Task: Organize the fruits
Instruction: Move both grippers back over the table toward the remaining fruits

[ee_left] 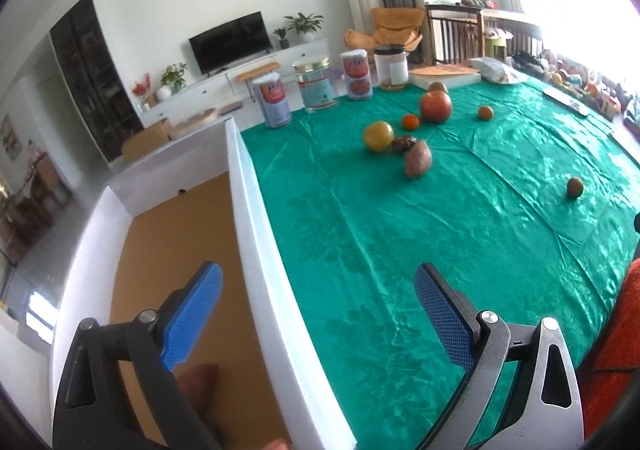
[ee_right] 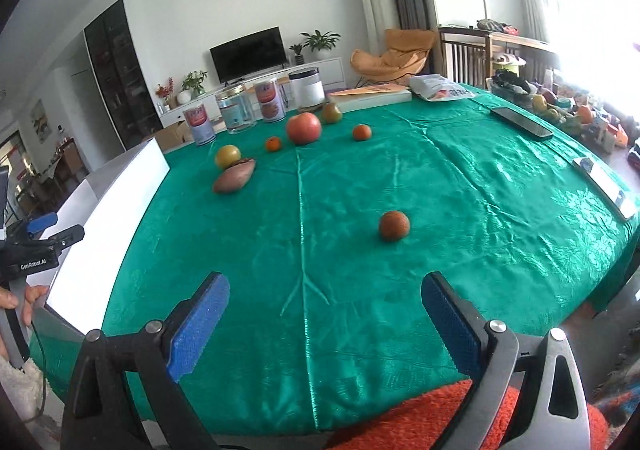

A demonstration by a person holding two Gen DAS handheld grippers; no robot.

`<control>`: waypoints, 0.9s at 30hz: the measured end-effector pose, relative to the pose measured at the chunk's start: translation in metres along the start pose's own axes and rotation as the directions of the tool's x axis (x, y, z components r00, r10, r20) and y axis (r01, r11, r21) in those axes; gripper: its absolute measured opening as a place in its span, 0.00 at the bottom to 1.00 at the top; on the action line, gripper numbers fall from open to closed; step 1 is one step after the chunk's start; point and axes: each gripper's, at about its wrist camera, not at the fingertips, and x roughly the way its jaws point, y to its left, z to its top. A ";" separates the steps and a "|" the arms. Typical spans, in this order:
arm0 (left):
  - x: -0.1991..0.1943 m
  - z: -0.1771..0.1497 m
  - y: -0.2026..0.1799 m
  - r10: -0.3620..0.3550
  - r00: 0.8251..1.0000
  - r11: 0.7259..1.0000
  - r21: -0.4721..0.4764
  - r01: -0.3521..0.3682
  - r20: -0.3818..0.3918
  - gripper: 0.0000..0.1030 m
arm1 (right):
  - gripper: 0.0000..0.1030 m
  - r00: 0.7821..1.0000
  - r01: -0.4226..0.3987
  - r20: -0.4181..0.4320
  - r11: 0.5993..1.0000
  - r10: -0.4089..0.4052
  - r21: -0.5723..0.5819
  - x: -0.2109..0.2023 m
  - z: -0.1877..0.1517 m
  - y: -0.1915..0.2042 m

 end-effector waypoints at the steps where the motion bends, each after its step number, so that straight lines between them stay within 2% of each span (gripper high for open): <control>1: 0.000 0.000 -0.003 -0.005 1.000 1.000 0.004 0.005 0.002 0.95 | 0.94 1.000 -0.005 0.001 1.000 0.005 0.019 0.000 0.000 -0.002; 6: -0.001 -0.003 -0.010 -0.009 1.000 1.000 0.012 0.009 -0.001 0.95 | 0.94 1.000 -0.005 -0.022 1.000 0.005 0.024 0.011 0.001 0.001; 17: -0.015 -0.001 -0.019 -0.058 0.997 0.997 -0.042 0.061 0.056 0.95 | 0.94 0.999 0.018 -0.039 1.000 -0.018 0.007 0.017 -0.001 0.012; 23: -0.014 -0.003 -0.033 -0.038 0.998 0.999 0.014 0.037 0.045 0.95 | 0.94 0.999 0.017 -0.038 1.000 -0.016 0.012 0.017 -0.001 0.010; 27: -0.020 -0.001 -0.031 -0.043 0.997 0.999 0.007 0.042 0.060 0.95 | 0.94 0.999 0.006 -0.043 1.000 -0.005 0.027 0.019 -0.001 0.007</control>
